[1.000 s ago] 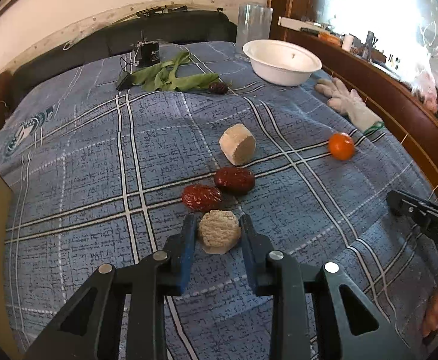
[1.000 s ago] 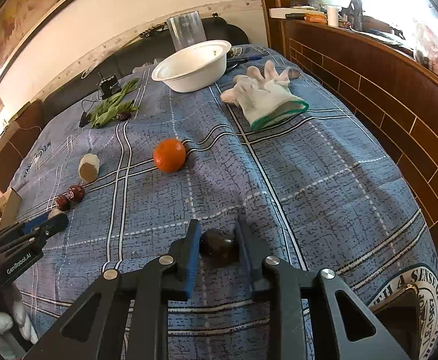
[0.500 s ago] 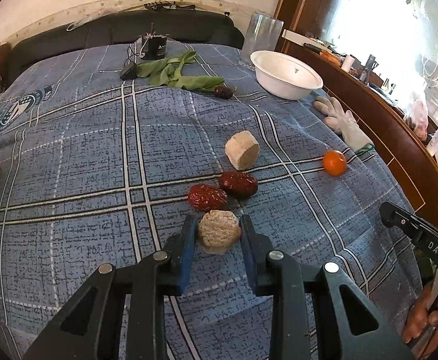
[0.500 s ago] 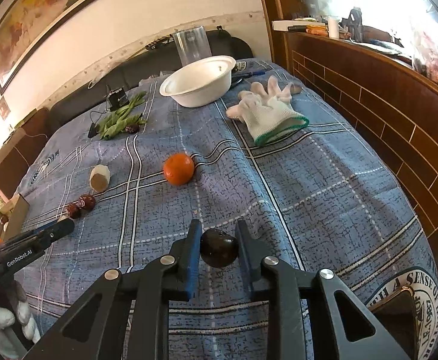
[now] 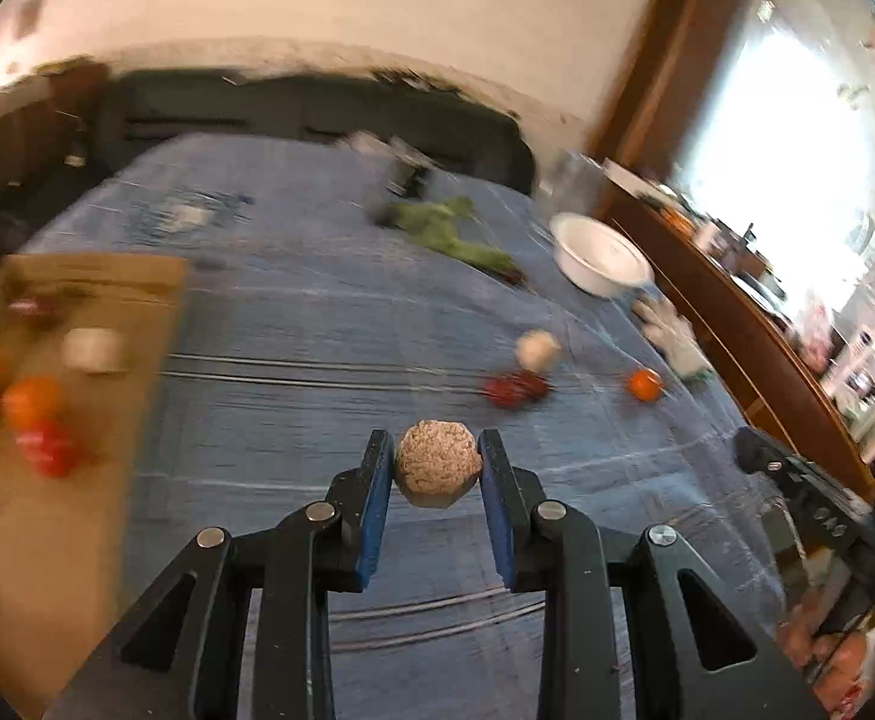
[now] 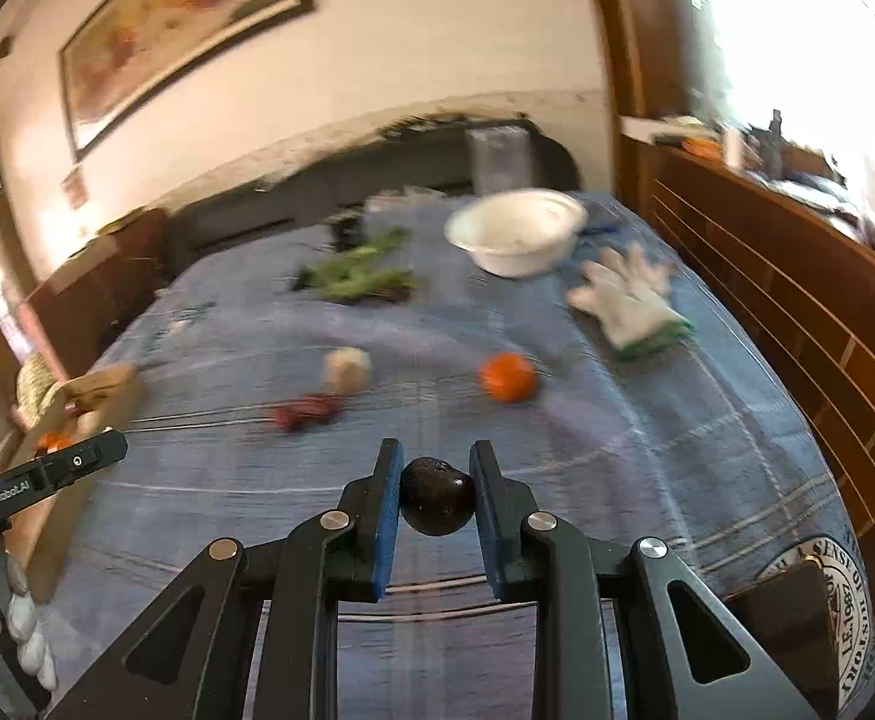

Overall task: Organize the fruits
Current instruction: 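Grasp the round white chunk with the left tool while the right tool grasps the dark plum, then carry the white chunk and plum over the tray and open both tools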

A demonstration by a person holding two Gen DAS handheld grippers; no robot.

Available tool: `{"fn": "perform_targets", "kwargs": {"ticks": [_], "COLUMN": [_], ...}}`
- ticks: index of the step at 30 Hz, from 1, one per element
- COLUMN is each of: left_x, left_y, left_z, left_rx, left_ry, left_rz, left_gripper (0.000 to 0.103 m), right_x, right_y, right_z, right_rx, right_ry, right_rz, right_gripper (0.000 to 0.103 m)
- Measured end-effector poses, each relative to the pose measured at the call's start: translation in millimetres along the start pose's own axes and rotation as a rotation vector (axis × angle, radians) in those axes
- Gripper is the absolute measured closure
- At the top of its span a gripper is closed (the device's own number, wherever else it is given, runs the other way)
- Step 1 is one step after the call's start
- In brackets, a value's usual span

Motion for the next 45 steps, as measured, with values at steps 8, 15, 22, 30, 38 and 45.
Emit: {"fn": "perform_targets", "kwargs": {"ticks": [8, 15, 22, 30, 38, 45], "left_x": [-127.7, -217.8, -256.0, -269.4, -276.5, -274.2], "left_y": [-7.4, 2.0, 10.2, 19.9, 15.6, 13.1], "left_z": [-41.2, -31.2, -3.0, 8.0, -7.5, -49.8], "left_rx": [0.068, -0.045, -0.146, -0.182, -0.146, -0.070], "left_ry": [-0.259, -0.394, -0.421, -0.418, -0.400, -0.392], "left_rz": [-0.087, -0.159, -0.186, -0.218, -0.273, -0.334], "left_gripper": [0.075, 0.075, 0.075, 0.075, 0.068, 0.047], "right_x": [-108.0, -224.9, -323.6, -365.8, -377.7, -375.4], "right_y": [-12.8, 6.8, 43.8, 90.3, 100.9, 88.3], "right_z": [17.8, 67.6, 125.5, 174.3, 191.0, 177.4], "right_rx": [-0.042, -0.168, -0.318, -0.429, -0.439, -0.412], "right_ry": [-0.182, -0.387, -0.516, -0.500, -0.486, -0.502], "right_rz": [-0.116, -0.210, -0.290, -0.385, -0.423, -0.396], "right_gripper": [0.078, 0.077, 0.077, 0.077, 0.076, 0.073]}}
Point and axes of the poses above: each gripper's, at about its wrist camera, not at the fingertips, and z roughly the way its jaws point, x to its right, y to its underside, the point moved 9 cm from there along z, roughly the way its jaws point, and after that the axes turned 13 degrees about -y, right-handed, at the moved point
